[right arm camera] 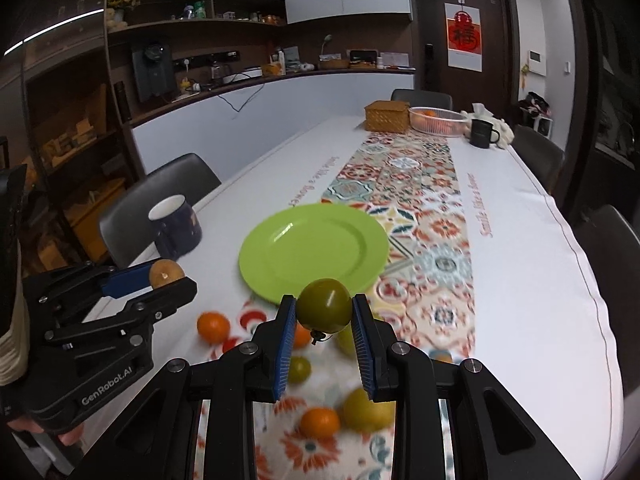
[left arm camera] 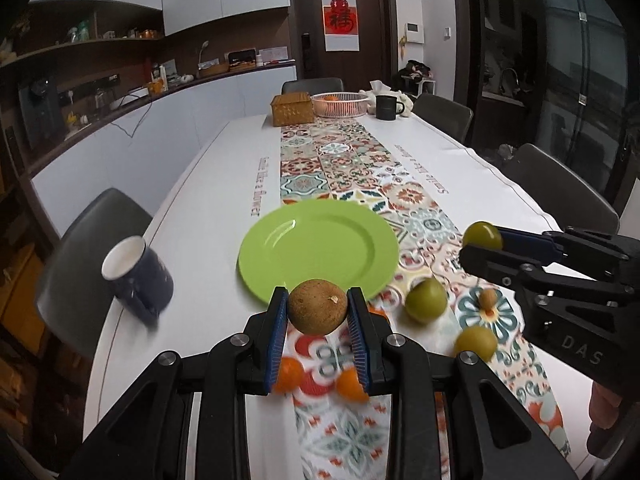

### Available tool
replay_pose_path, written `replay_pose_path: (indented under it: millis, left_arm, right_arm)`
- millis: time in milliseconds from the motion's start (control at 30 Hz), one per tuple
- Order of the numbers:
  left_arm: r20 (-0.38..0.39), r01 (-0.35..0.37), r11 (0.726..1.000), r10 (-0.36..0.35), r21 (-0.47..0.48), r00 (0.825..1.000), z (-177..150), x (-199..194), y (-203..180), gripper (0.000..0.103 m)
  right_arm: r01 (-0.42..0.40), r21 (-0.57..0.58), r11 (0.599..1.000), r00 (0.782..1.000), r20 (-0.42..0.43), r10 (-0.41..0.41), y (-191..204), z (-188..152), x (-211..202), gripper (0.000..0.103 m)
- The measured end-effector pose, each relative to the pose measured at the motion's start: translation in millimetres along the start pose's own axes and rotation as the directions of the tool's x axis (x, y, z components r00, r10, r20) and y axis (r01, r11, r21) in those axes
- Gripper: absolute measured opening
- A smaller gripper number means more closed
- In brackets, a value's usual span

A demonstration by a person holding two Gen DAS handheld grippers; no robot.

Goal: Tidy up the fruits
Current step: 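Carry kiwi and lime to the green plate and release both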

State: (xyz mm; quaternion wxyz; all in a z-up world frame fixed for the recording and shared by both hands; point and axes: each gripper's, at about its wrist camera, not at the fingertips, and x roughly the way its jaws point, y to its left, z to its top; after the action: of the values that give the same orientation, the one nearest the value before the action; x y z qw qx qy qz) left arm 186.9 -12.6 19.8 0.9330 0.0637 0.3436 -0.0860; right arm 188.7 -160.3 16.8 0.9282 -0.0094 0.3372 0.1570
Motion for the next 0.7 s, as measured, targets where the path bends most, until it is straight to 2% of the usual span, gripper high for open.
replay_pose_path:
  millis: [367, 533, 700]
  left_arm:
    - [-0.041, 0.035, 0.999, -0.035, 0.004, 0.999, 44.3, 68.5, 23.1, 0.030]
    - [-0.100, 0.090, 0.996, -0.091, -0.010, 0.991, 53.8, 109.5, 33.8, 0.030]
    - [-0.157, 0.076, 0.997, -0.078, -0.016, 0.985, 53.9, 147.4, 41.1, 0.030]
  right_arm:
    - [-0.047, -0.006, 0.999, 0.994, -0.095, 0.046, -8.1, 52.3, 82.8, 0.029]
    - [-0.052, -0.006, 0.999, 0.987, -0.153, 0.050, -12.9, 69.2, 122.5, 0.029]
    - [-0.049, -0.004, 0.999, 0.975, -0.219, 0.047, -19.7, 75.2, 161.5, 0.029]
